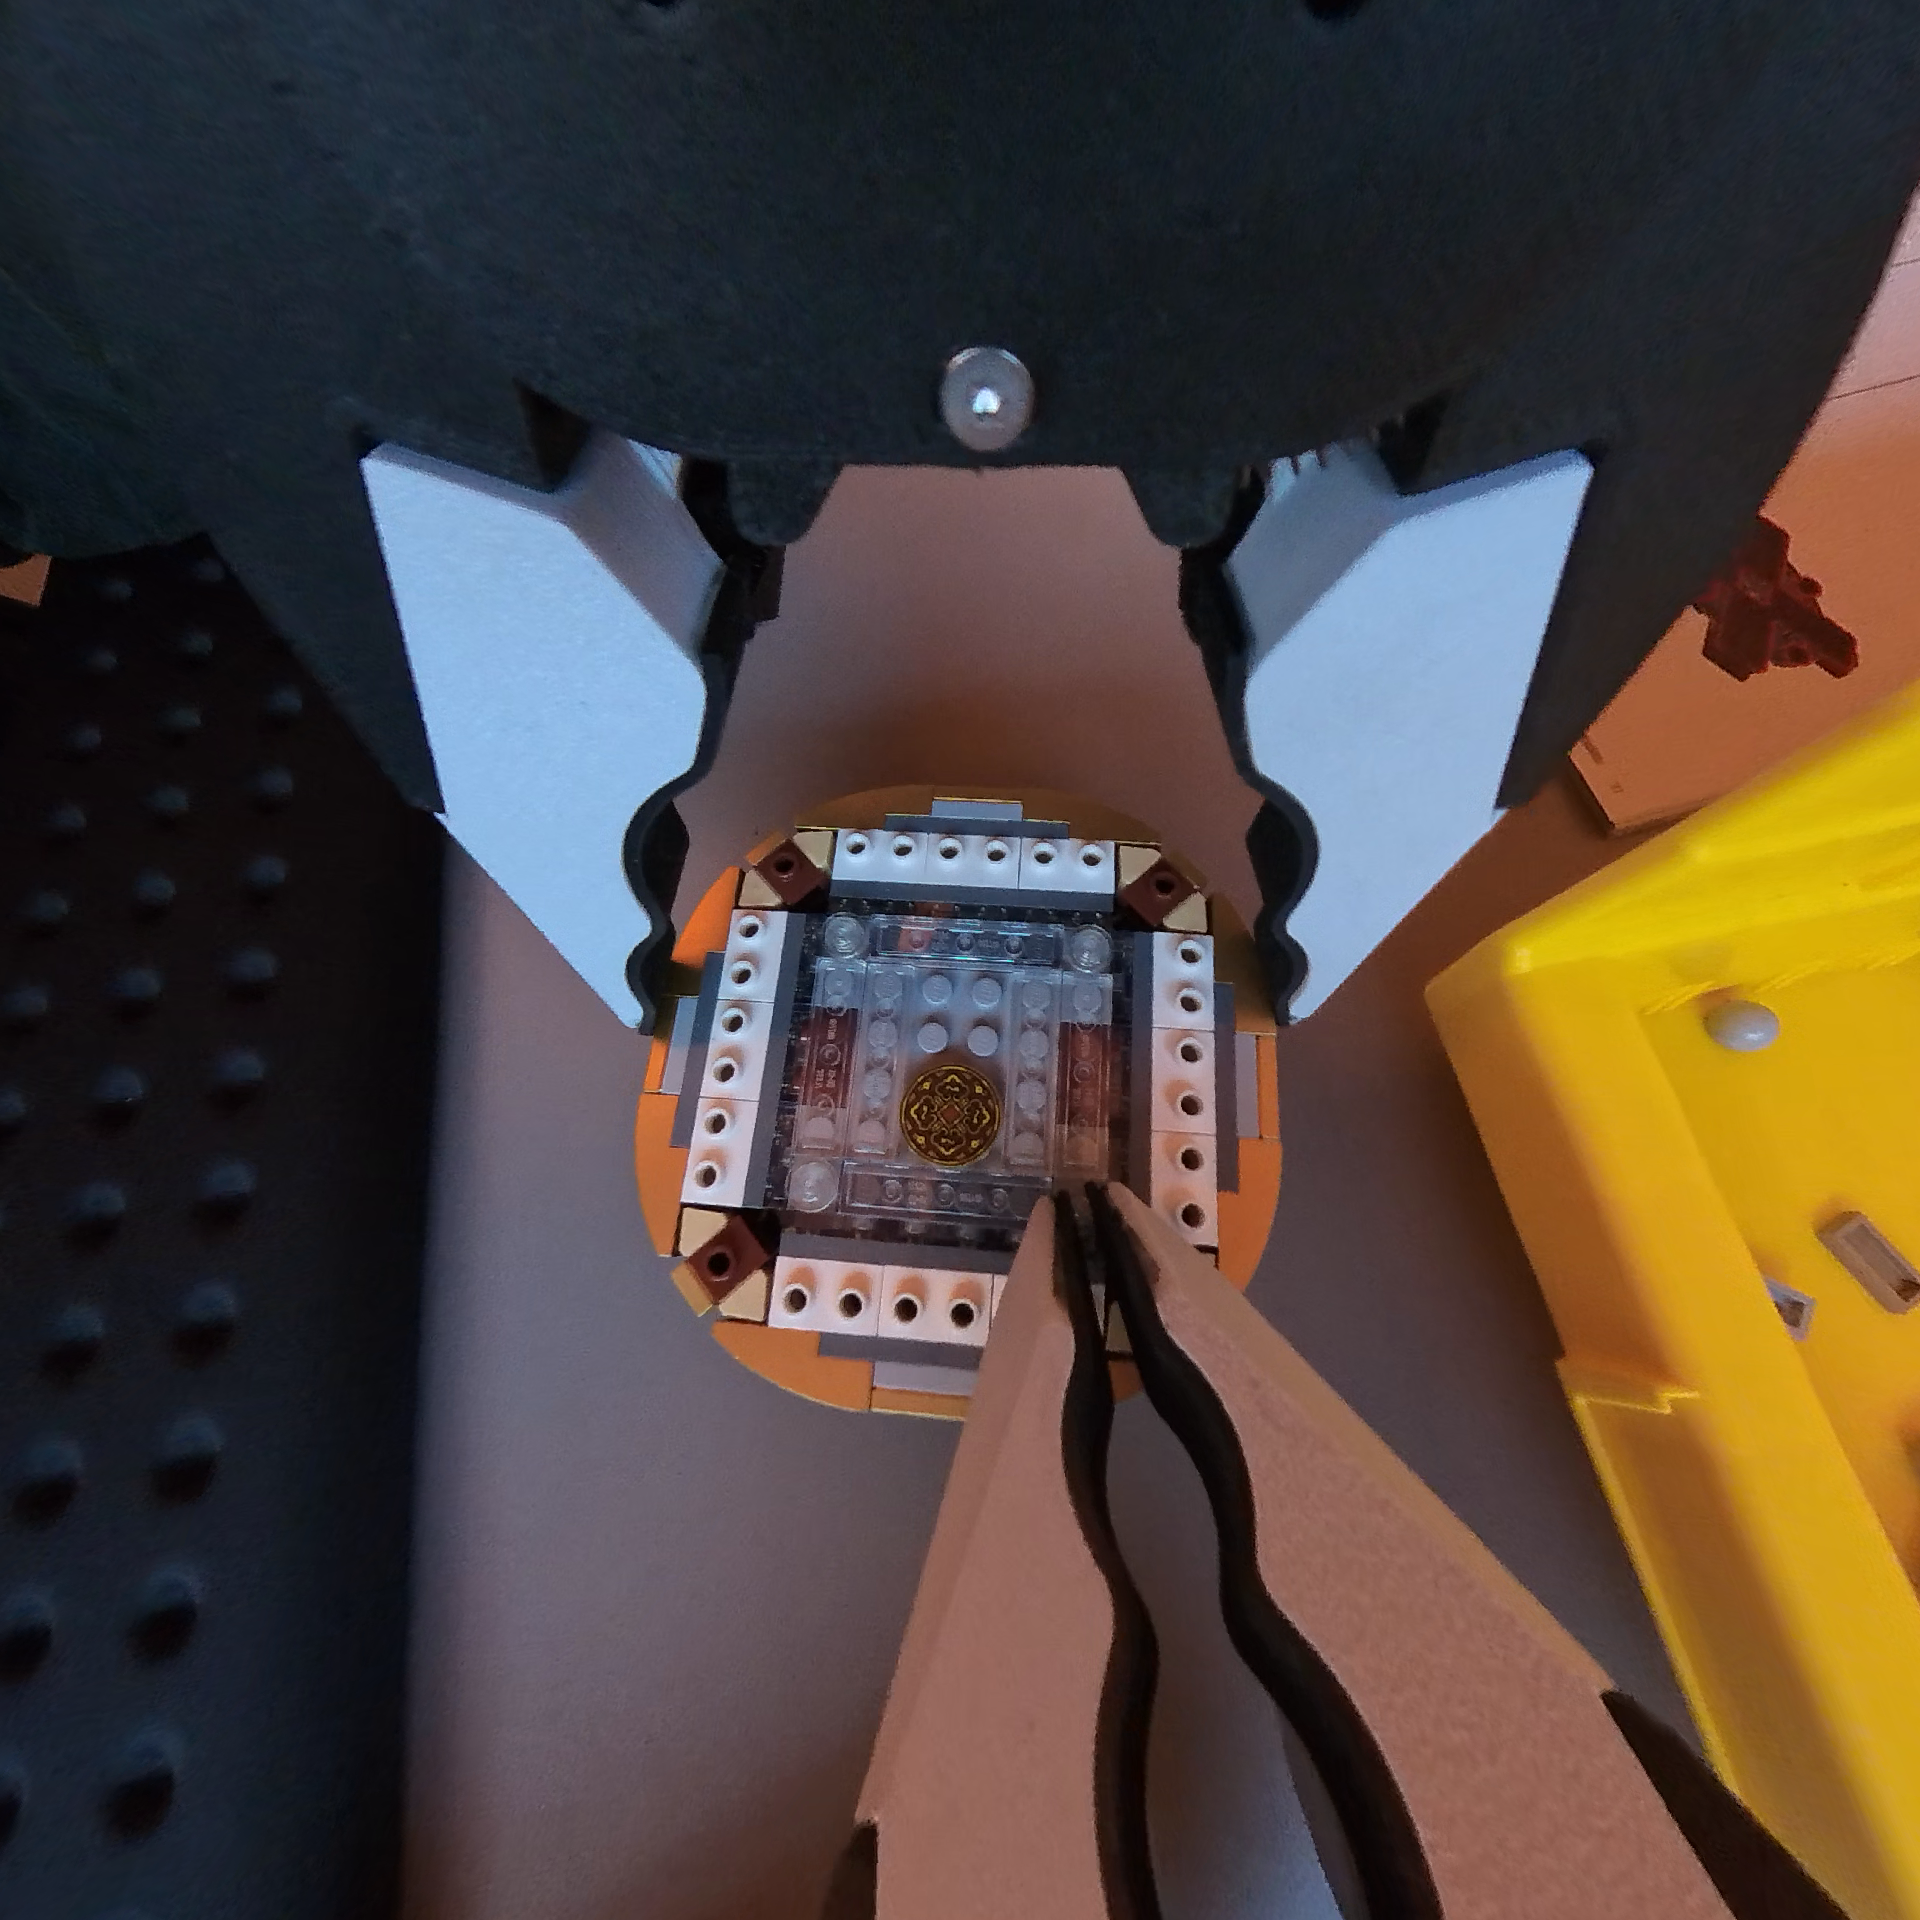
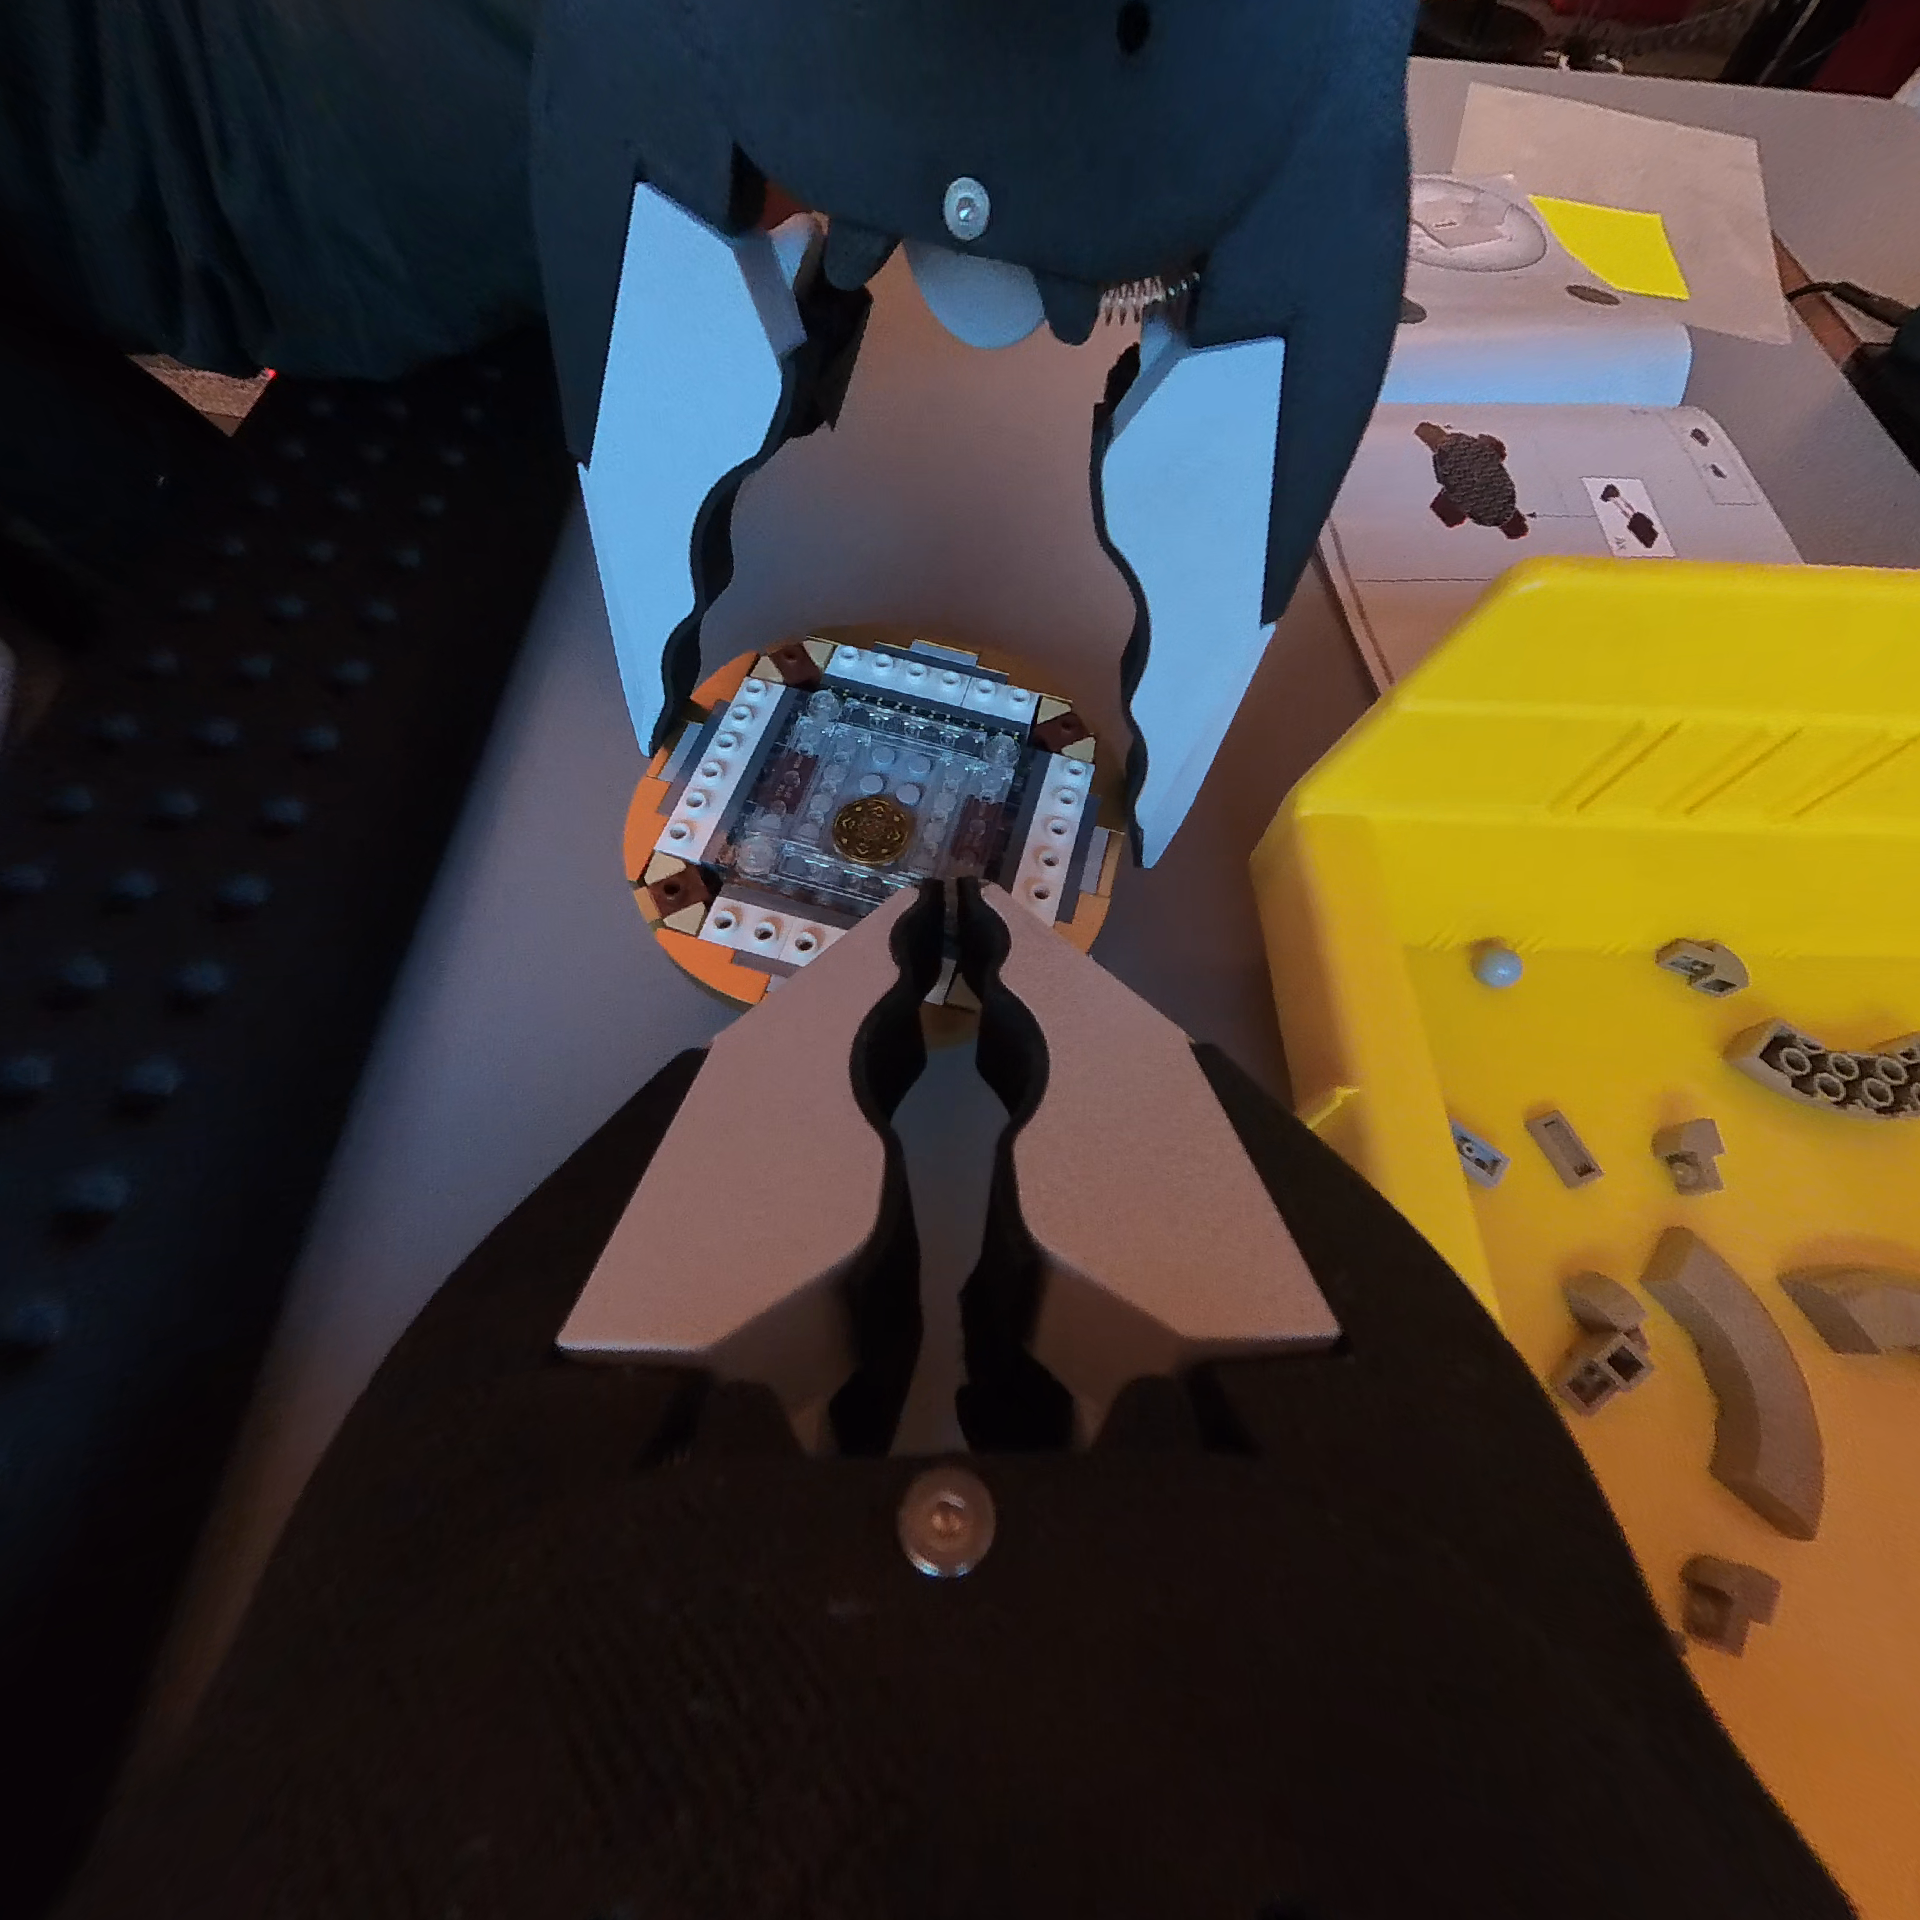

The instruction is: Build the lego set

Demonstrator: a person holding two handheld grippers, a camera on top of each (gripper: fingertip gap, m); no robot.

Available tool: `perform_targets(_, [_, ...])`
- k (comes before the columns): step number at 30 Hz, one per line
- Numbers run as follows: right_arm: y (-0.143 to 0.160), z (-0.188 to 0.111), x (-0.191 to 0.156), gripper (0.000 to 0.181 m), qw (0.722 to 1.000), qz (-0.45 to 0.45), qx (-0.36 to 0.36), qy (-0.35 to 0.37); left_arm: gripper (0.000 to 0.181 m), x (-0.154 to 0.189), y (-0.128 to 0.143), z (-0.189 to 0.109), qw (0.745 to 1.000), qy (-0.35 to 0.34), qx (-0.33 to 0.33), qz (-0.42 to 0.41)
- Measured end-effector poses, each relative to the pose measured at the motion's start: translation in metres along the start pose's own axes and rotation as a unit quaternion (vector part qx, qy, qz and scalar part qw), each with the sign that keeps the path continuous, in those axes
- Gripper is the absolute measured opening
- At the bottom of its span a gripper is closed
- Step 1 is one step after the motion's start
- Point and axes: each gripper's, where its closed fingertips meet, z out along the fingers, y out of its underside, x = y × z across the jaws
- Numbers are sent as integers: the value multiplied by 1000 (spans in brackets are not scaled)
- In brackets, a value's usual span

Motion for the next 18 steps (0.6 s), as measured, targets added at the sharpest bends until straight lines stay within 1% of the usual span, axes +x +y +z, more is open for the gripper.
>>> perform_targets(10, [-4,2,4,0,999,37,23,-4,112,-1,4,-1,1000,-1,-6,-16])
perform_targets(11, [-13,-1,11,0,997,46,53,15,112,1,3,0,1000,-1,-3,-1])
perform_targets(12, [-26,-9,14,0,995,54,86,13,112,6,-1,1,1000,5,3,16])
perform_targets(13, [-32,-15,18,0,993,62,103,16,112,10,-3,2,999,9,8,31])
perform_targets(15, [-27,-22,21,0,993,67,99,13,112,11,-5,2,999,10,7,30])
perform_targets(18, [-12,-19,7,0,994,72,74,-28,113,11,-5,3,1000,17,8,23])
